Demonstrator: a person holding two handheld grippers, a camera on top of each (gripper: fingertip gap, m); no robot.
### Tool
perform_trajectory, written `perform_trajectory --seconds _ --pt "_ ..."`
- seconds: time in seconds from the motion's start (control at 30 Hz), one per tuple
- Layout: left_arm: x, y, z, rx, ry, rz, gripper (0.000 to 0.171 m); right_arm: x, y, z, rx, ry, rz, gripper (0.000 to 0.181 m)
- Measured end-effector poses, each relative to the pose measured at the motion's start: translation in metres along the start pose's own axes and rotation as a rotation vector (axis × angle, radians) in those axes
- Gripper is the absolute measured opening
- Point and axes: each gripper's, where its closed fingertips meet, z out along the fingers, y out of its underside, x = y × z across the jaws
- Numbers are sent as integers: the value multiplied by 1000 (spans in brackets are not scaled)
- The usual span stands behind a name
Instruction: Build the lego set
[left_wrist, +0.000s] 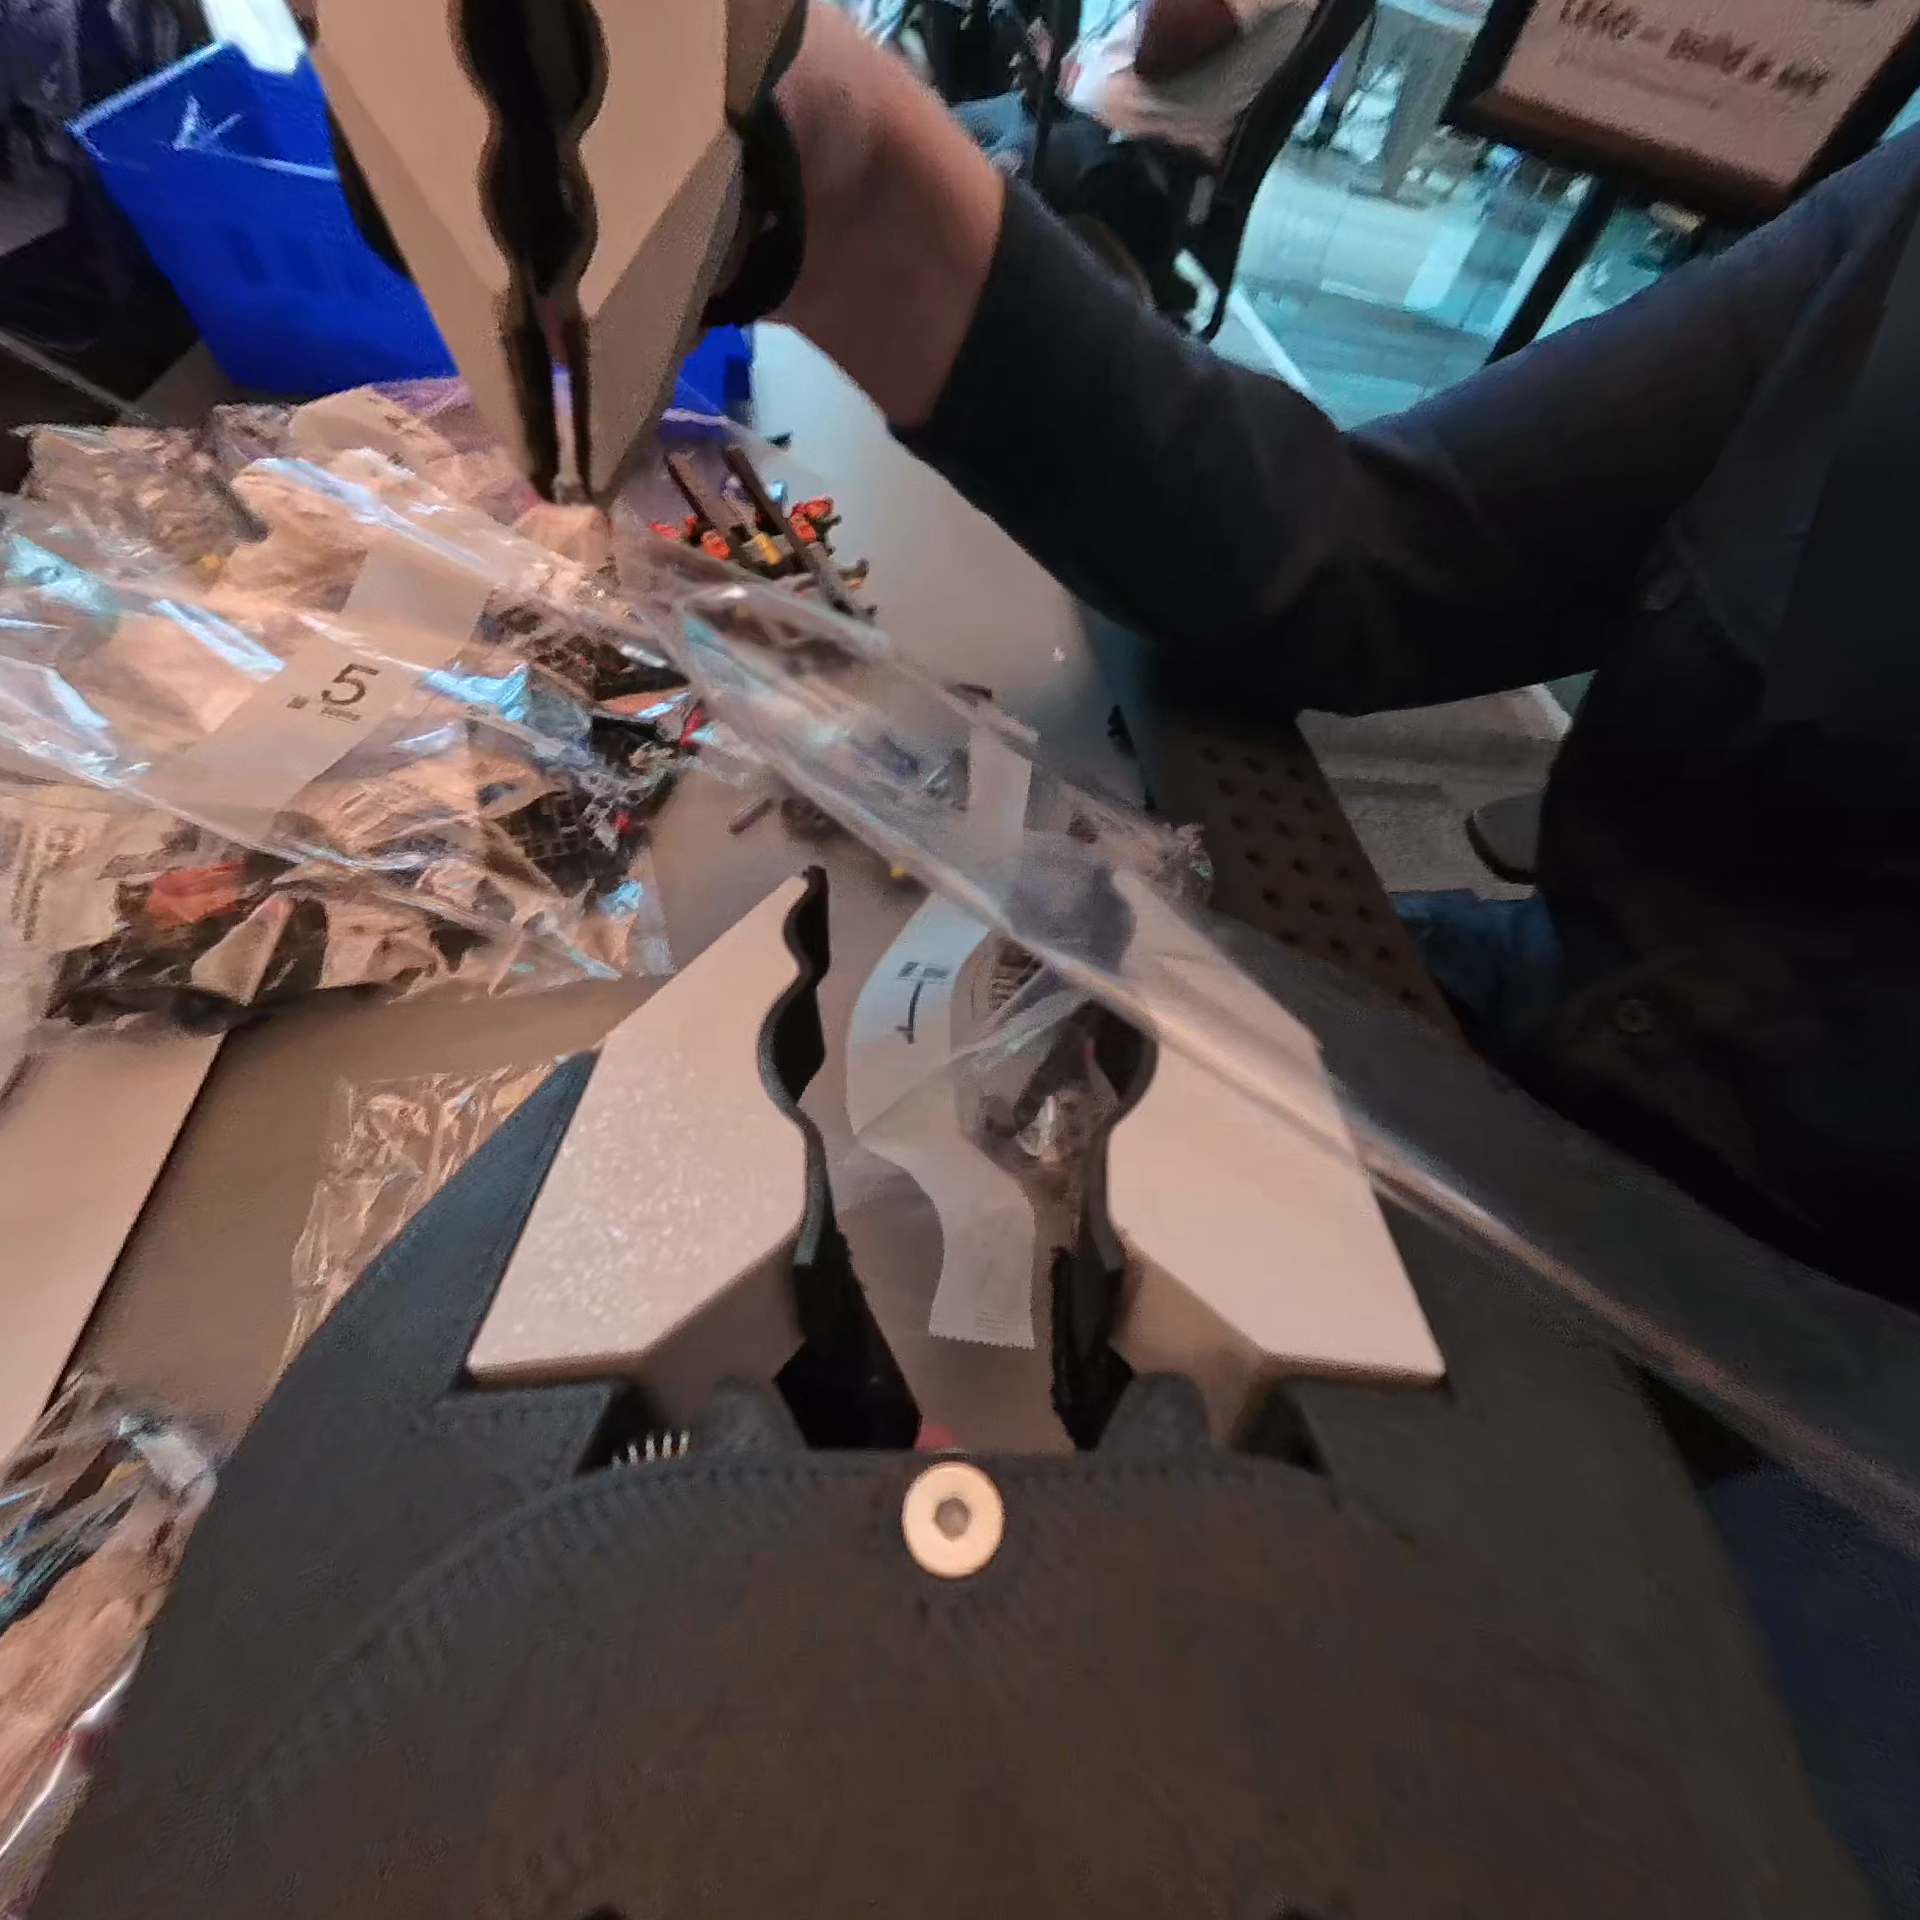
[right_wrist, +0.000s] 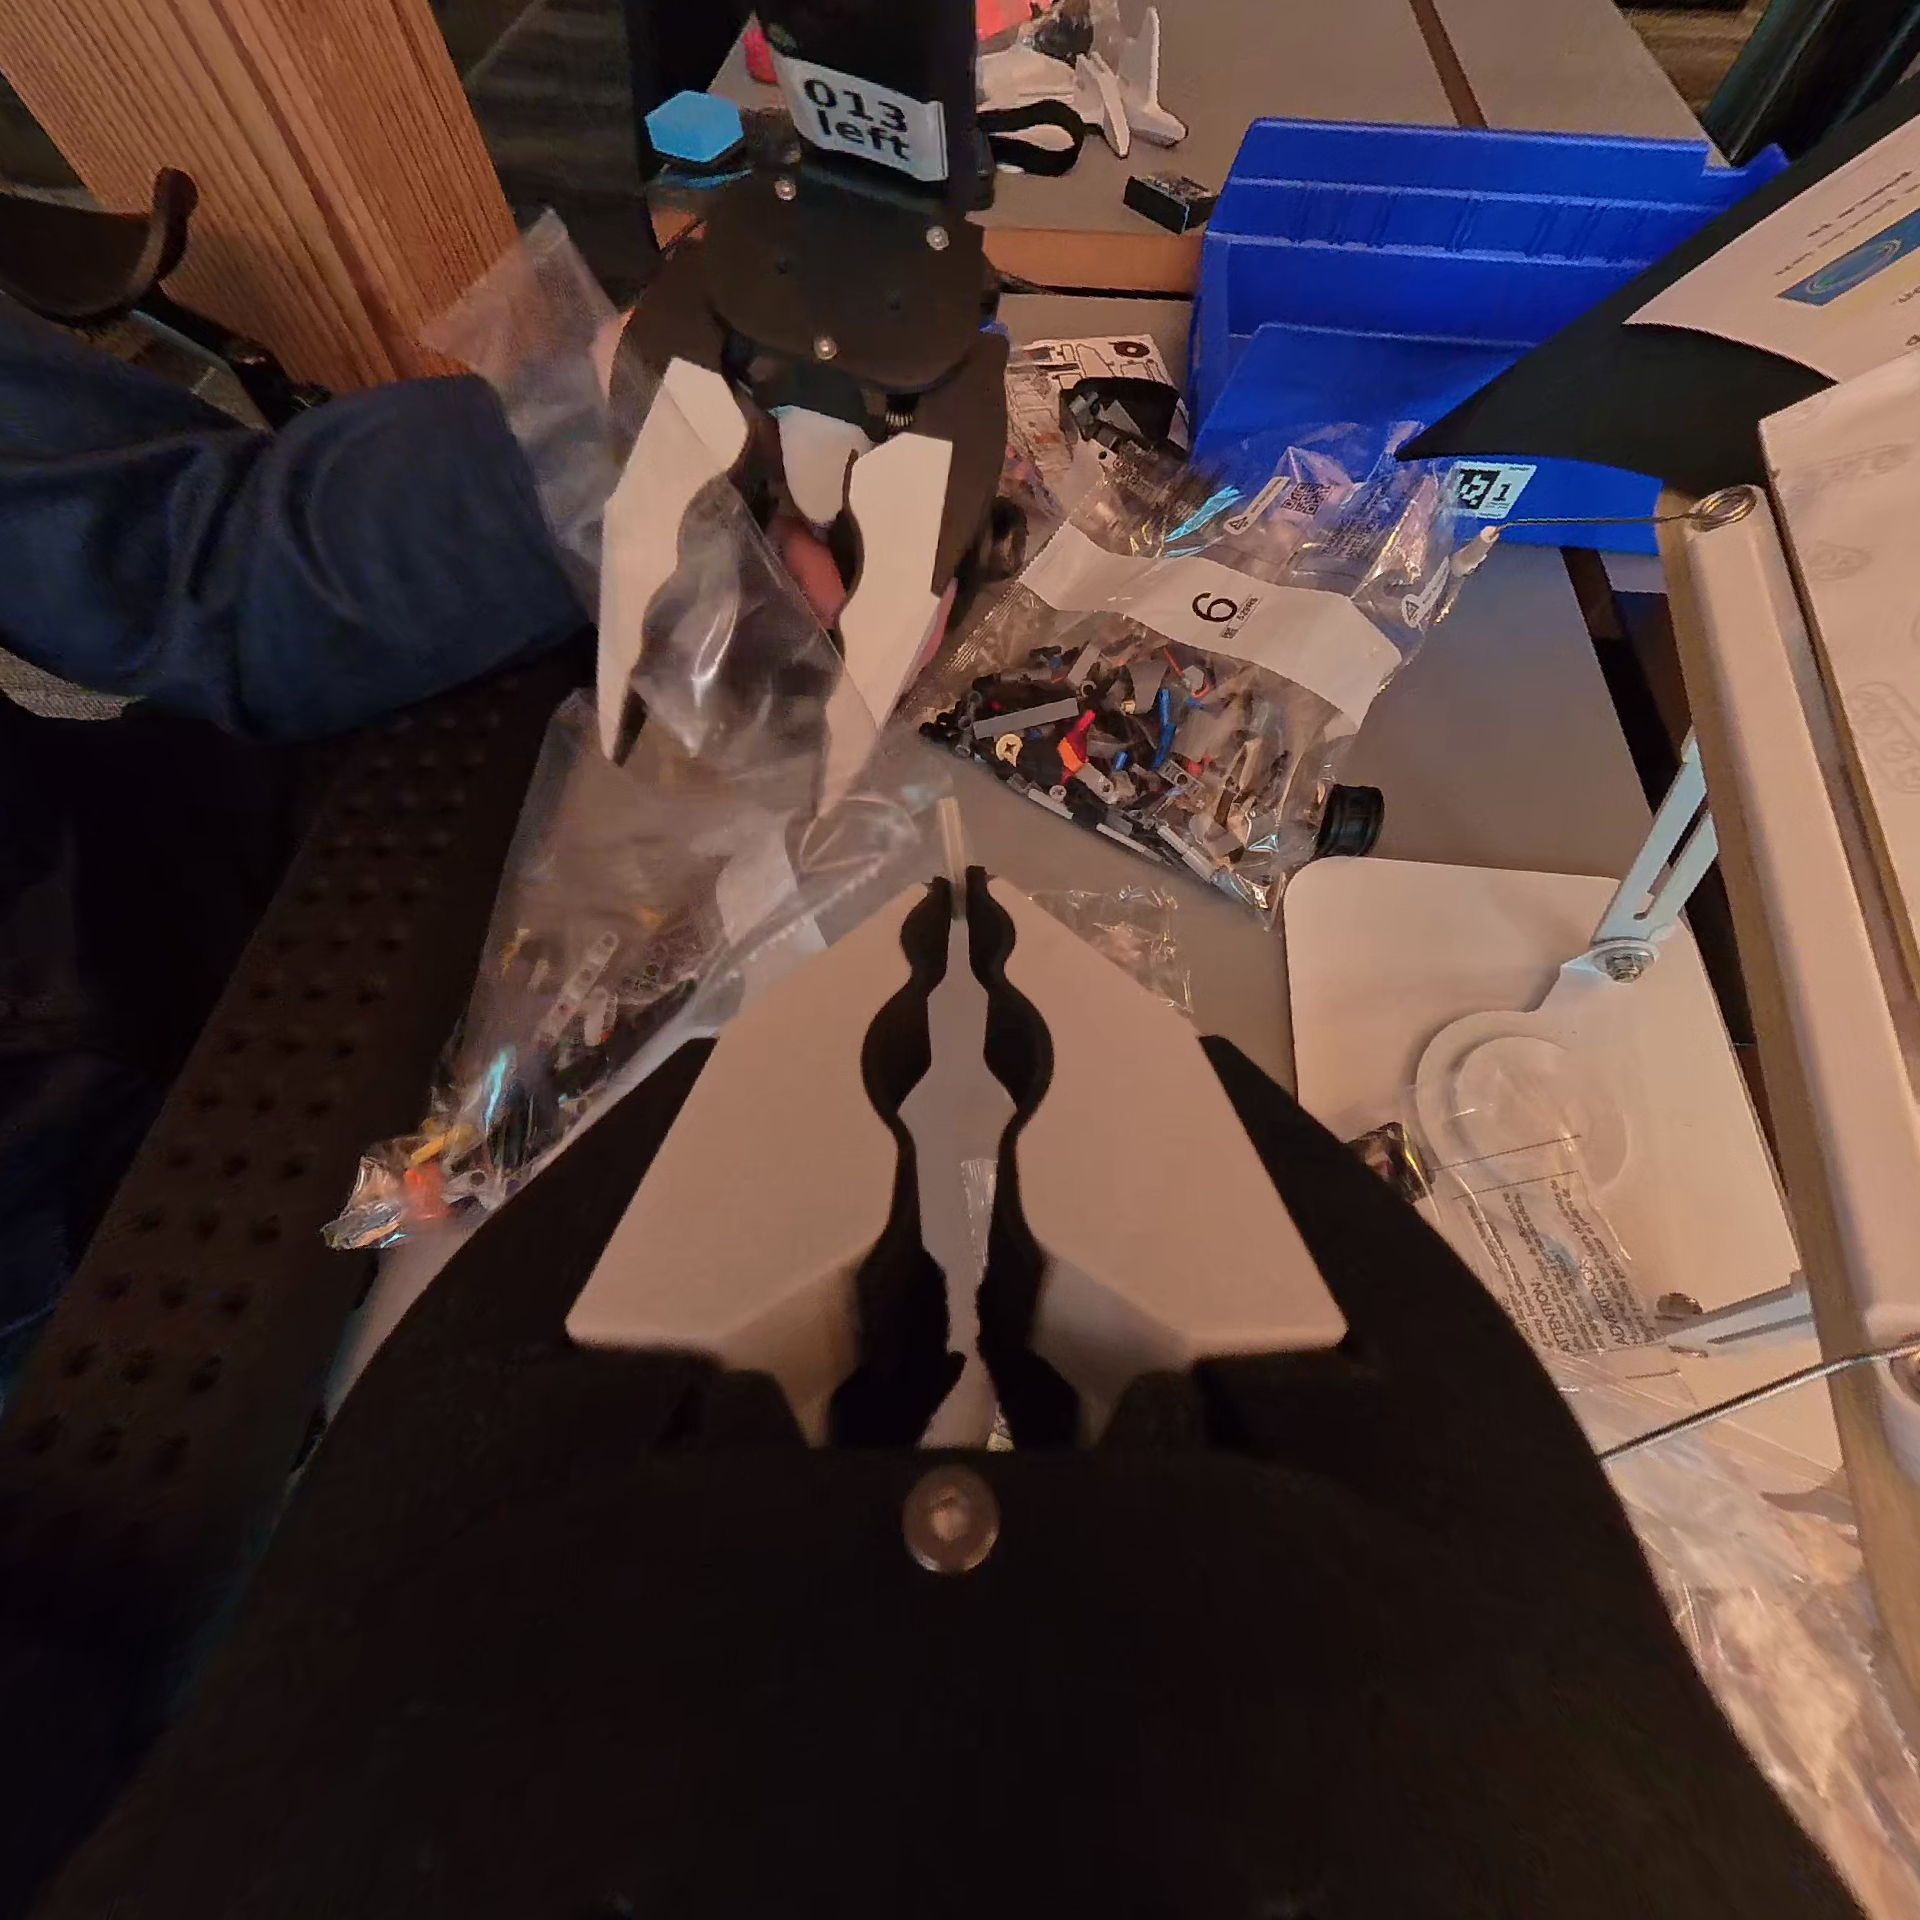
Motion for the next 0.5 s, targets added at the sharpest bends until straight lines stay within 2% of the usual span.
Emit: perform_trajectory --seconds 0.07,0.17,0.37,0.5 --pt "7 -2 0 16 37 13 45 1 0 -1 2 8 0 1" --pt "13 4 7 -42 61 21 33 4 -3 -3 10 27 -3 1" --pt "18 6 12 -85 62 35 34 3 -43 -12 97 141 -58 0" --pt "30 0 19 -95 89 76 35 -10 -48 11 50 98 -85 1"
